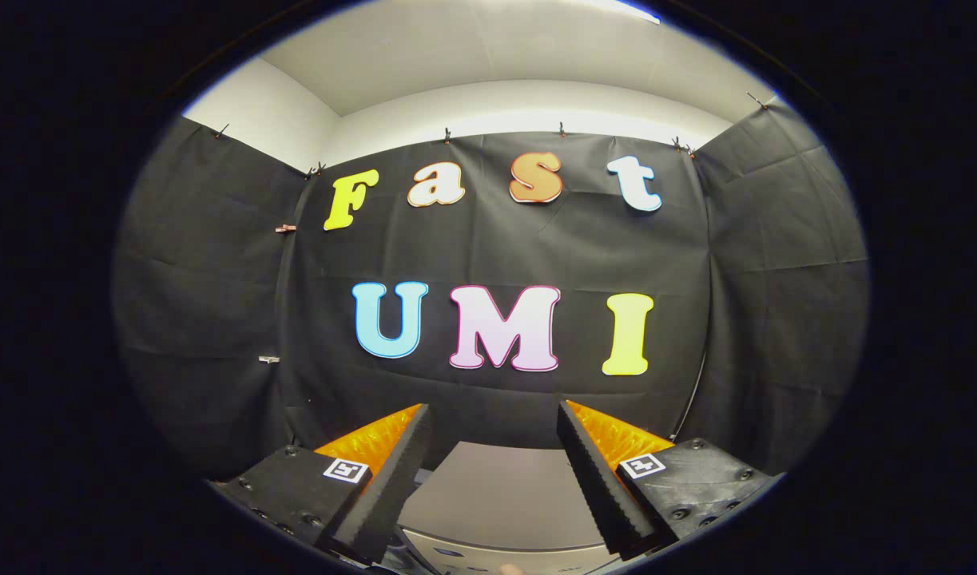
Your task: Put the clothes into the washing machine and then close the washing machine lid.
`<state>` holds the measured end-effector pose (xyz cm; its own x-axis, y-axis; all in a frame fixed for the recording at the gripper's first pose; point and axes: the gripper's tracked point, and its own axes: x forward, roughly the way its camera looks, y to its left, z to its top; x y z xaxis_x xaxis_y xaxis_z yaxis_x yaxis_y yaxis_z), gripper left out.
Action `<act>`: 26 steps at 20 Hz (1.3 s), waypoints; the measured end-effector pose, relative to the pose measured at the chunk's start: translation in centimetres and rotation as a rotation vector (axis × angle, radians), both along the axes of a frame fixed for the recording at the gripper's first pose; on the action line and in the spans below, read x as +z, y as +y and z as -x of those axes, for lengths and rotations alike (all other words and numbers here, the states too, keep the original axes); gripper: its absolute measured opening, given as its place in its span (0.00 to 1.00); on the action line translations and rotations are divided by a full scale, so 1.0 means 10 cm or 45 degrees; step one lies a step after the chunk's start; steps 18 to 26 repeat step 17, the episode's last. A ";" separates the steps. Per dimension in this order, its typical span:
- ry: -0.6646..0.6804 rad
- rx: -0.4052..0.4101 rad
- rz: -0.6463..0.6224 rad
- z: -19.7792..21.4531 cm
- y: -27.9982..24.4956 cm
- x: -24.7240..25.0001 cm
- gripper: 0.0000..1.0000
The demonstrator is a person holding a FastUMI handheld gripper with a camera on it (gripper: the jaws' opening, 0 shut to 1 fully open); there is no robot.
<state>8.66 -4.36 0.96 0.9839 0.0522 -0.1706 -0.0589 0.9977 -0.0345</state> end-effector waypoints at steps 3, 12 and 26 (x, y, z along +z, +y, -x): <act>-0.027 -0.022 0.014 0.16 -0.10 0.12 0.99; -0.051 -0.061 0.013 0.28 -0.24 0.19 0.97; -0.052 -0.063 0.017 0.28 -0.26 0.19 0.97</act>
